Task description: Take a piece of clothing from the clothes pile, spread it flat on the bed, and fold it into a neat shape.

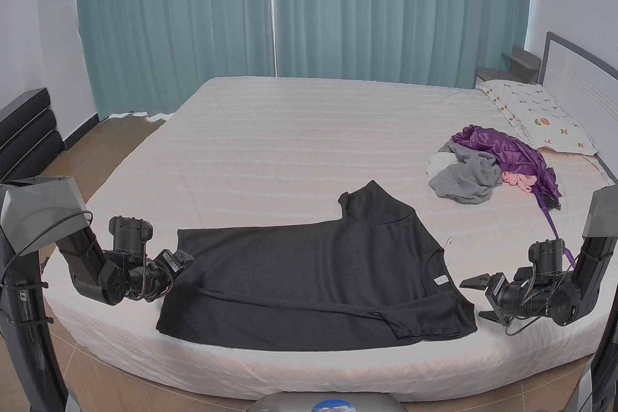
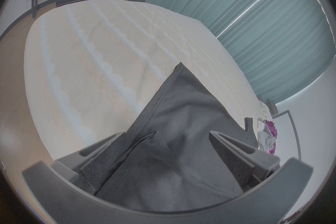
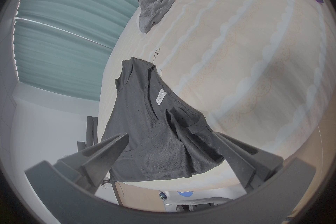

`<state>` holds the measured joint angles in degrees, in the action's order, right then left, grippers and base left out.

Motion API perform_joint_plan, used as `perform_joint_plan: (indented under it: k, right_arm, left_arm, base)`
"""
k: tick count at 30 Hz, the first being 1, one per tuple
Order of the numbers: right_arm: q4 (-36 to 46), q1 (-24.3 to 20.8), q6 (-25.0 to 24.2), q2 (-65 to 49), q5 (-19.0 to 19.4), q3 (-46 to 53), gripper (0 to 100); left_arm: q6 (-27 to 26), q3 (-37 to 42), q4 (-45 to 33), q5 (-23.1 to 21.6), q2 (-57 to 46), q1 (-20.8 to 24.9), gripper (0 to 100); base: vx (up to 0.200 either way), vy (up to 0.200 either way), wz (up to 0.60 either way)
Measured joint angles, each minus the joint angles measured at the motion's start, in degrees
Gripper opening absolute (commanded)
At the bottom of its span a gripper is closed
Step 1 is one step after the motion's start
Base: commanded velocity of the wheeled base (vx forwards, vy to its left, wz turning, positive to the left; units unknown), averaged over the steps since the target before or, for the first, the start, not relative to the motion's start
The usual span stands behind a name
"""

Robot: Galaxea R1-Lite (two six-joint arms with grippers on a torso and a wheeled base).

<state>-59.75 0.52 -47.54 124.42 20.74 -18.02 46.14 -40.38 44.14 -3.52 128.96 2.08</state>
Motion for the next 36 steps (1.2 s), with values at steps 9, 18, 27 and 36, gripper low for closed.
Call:
perform_joint_plan:
  k: [9,18,27,36]
  right_arm:
    - [0.02,-0.09,0.00,0.00,-0.02,0.00,100]
    - [0.00,-0.04,-0.02,0.00,0.00,0.00,100]
    - [-0.50,-0.28,0.06,-0.27,-0.35,-0.74,100]
    - [-5.86,-3.68,2.55,0.02,-3.04,-1.49,100]
  left_arm:
    - [-1.30,0.09,0.15,0.09,0.76,0.63,0]
    - [-4.64,0.35,0.22,2.52,2.02,1.63,0]
    - [-4.02,2.80,0.96,4.75,0.17,0.74,0]
    - [-3.97,5.90,1.12,4.64,-4.13,0.96,0]
  base:
    - [0.000,0.000,0.00]
    - [0.000,0.000,0.00]
    - [0.000,0.000,0.00]
    - [0.000,0.000,0.00]
